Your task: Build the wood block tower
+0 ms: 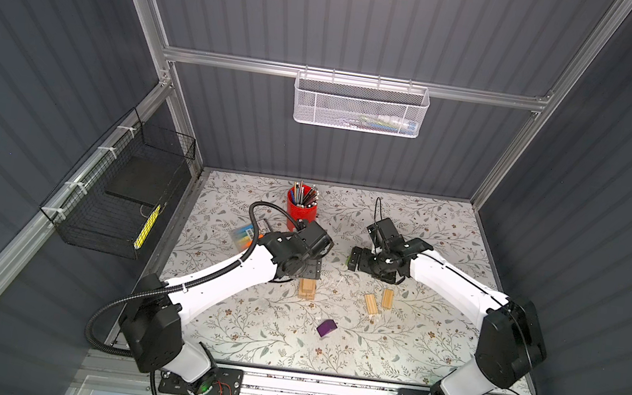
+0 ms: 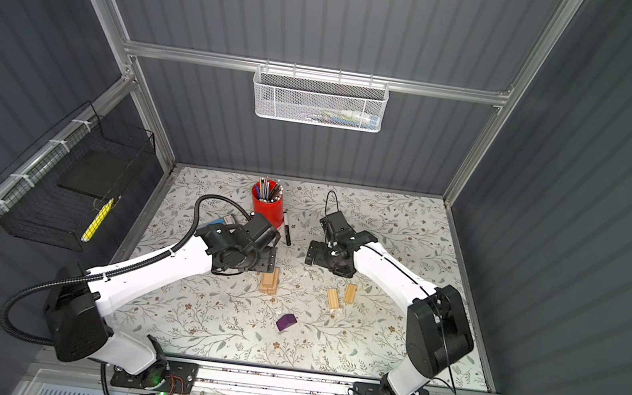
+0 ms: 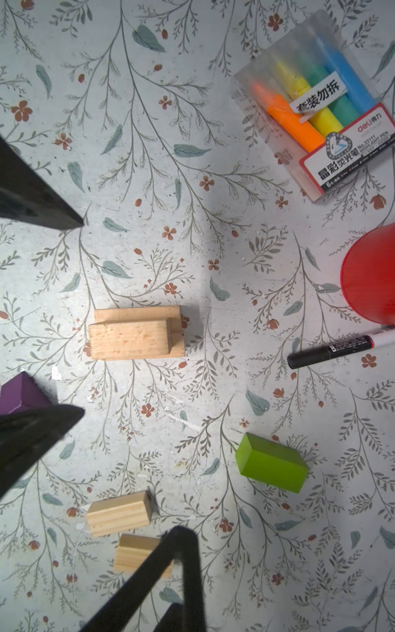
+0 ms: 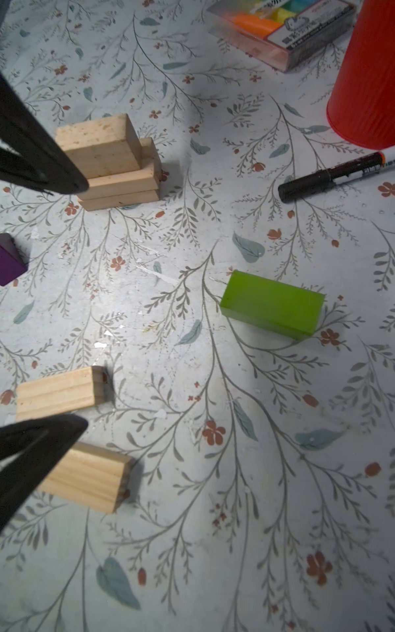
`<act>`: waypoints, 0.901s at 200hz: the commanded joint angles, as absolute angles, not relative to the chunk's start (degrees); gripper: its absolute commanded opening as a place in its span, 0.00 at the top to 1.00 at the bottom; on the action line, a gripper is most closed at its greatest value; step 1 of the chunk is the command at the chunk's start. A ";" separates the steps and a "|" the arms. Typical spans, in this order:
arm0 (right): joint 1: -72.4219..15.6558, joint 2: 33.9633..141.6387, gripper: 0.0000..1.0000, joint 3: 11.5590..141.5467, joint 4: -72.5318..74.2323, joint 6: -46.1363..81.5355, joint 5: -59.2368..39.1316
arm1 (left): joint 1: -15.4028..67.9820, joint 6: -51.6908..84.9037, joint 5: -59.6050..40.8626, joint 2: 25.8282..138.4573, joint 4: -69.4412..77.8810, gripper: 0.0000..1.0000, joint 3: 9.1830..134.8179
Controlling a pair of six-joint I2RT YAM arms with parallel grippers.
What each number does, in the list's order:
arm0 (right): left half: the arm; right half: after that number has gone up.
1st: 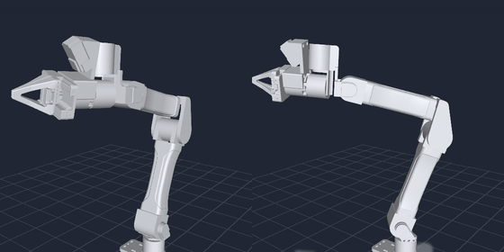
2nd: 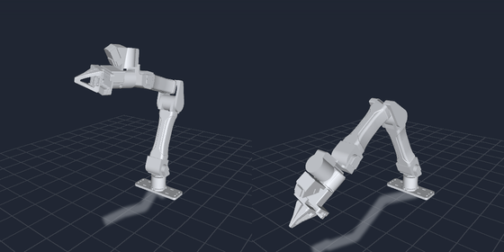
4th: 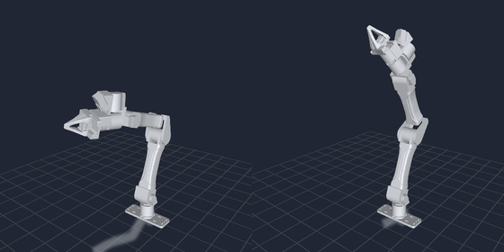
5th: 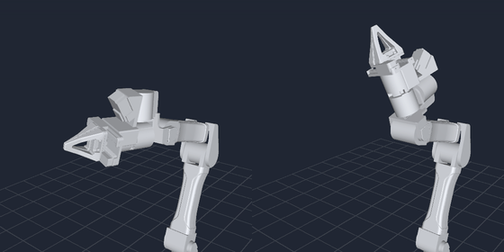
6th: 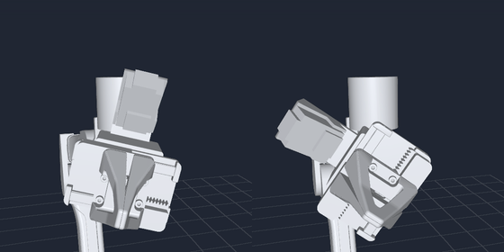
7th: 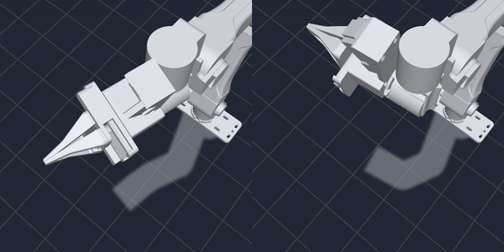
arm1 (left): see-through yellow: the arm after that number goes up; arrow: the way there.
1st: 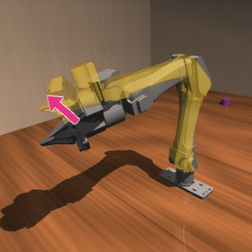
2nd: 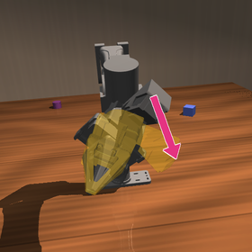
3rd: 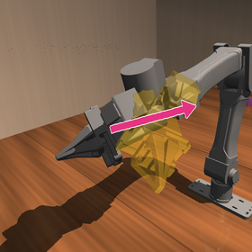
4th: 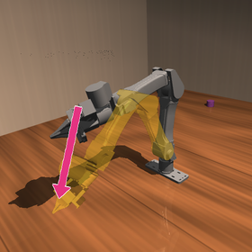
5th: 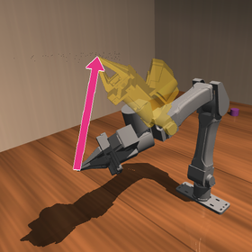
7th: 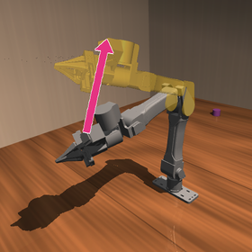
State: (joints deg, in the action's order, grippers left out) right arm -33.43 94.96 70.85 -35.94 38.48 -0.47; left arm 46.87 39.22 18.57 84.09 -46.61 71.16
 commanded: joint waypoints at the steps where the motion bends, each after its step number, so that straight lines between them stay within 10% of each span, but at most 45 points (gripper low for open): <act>1: -33.68 97.54 0.01 73.88 -37.71 37.93 2.89 | 46.36 35.29 20.36 80.70 -45.21 0.13 68.57; 116: -33.75 110.32 0.02 82.68 -36.68 49.39 8.04 | 40.58 31.37 17.18 69.21 -37.56 0.00 57.42; 180: -33.88 117.11 0.18 87.22 -35.95 49.87 8.09 | 39.33 30.30 15.76 69.87 -34.50 0.00 57.28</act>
